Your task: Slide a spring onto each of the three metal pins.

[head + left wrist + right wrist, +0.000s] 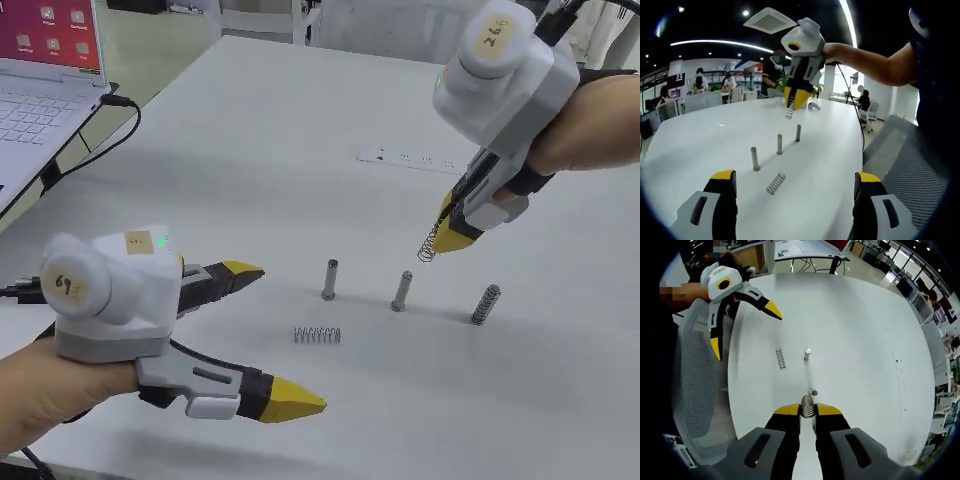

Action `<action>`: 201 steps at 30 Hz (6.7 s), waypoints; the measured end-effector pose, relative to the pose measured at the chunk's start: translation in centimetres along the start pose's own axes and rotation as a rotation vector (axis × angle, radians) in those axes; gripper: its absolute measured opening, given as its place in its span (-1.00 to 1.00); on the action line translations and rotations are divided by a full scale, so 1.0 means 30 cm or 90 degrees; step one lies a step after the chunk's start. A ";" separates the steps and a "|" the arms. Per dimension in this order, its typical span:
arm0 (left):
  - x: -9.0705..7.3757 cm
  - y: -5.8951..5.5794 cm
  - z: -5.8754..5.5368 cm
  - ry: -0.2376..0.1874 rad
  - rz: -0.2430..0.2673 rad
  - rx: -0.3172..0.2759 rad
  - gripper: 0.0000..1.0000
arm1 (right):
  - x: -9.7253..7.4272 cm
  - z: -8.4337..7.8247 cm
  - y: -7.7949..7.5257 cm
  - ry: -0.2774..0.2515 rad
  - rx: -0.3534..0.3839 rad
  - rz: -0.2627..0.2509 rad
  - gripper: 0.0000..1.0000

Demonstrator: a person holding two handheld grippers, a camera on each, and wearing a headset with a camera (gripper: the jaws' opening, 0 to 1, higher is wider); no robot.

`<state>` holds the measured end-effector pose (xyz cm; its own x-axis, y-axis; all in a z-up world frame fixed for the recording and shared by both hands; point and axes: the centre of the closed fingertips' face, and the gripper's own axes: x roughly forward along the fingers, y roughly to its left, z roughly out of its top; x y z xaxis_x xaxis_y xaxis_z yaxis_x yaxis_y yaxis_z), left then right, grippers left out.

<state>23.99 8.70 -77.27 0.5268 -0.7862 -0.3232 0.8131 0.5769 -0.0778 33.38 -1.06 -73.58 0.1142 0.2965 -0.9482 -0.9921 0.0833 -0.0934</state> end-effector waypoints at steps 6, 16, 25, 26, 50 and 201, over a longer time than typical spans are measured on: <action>-0.013 0.009 -0.007 0.000 0.008 -0.003 0.90 | 0.022 0.001 -0.011 0.009 0.003 0.008 -0.84; -0.034 0.039 0.005 -0.003 0.020 -0.002 0.90 | 0.072 0.002 -0.023 0.032 -0.003 0.013 -0.84; -0.035 0.041 0.011 -0.008 0.020 -0.002 0.88 | 0.105 -0.011 -0.031 0.047 0.005 0.021 -0.84; -0.036 0.041 0.011 -0.009 0.020 -0.002 0.88 | 0.108 -0.013 -0.031 0.048 0.006 0.022 -0.84; -0.050 0.044 0.000 -0.007 0.018 -0.007 0.82 | 0.160 -0.021 -0.023 0.064 0.018 0.032 -0.84; -0.083 0.020 -0.021 0.020 0.016 -0.007 0.70 | 0.445 0.129 0.236 -0.014 -0.083 0.089 -0.70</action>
<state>23.01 11.14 -77.11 0.5383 -0.7644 -0.3548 0.7971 0.5985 -0.0799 28.08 7.18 -85.71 -0.0250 0.3181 -0.9477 -0.9965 -0.0837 -0.0018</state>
